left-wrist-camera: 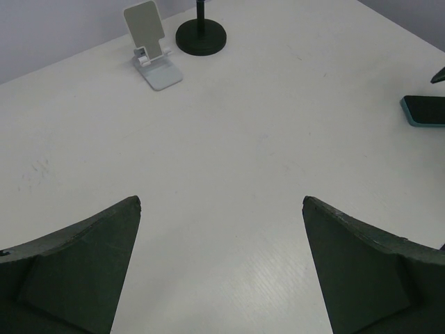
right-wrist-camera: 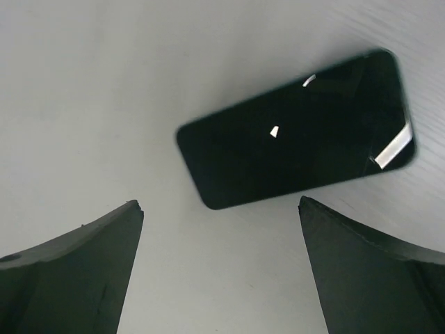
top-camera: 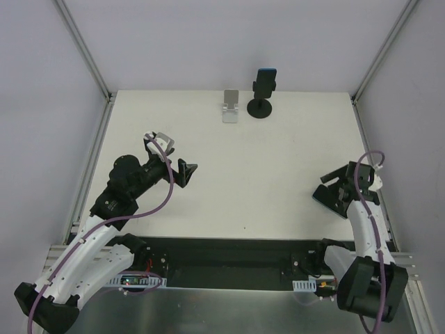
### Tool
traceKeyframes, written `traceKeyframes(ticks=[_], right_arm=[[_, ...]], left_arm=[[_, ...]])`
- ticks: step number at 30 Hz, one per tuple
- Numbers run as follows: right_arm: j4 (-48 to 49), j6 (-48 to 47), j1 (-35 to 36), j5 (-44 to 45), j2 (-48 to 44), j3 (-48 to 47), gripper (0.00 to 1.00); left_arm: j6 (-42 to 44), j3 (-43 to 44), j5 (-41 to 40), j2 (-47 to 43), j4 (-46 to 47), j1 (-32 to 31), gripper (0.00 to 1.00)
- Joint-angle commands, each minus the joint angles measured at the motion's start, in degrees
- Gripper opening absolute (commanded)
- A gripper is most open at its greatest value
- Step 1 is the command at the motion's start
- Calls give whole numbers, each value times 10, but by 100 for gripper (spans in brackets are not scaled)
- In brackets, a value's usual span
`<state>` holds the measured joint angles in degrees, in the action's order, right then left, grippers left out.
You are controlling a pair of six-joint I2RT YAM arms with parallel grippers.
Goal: Place the phone on the phone stand
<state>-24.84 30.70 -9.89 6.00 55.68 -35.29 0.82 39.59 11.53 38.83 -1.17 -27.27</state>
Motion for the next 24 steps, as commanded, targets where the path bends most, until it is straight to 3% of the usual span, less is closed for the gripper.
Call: traceKeyframes(ticks=[1,5,9,13,17,20,24], right_arm=[[-26,61,-59,33,-55,41,96],[19,15,-151,49,-71,65,96],[69,-4,-250,-15,-45,84,96],[122,-27,-291,-83,5,97,96],[146,-49,-294,-128,67,106,96],[171,-43,-283,-145,58,122,96],[158,-42,-218,-139,34,135,96]], left_arm=[[-5,14,2,-9,14,5,99],[-5,14,4,-10,14,5,99],[-5,15,10,-8,14,5,99],[-6,15,10,-9,15,5,99],[-3,14,8,-10,14,5,99],[-4,15,11,-10,14,5,99],[-3,15,10,-9,15,5,99]])
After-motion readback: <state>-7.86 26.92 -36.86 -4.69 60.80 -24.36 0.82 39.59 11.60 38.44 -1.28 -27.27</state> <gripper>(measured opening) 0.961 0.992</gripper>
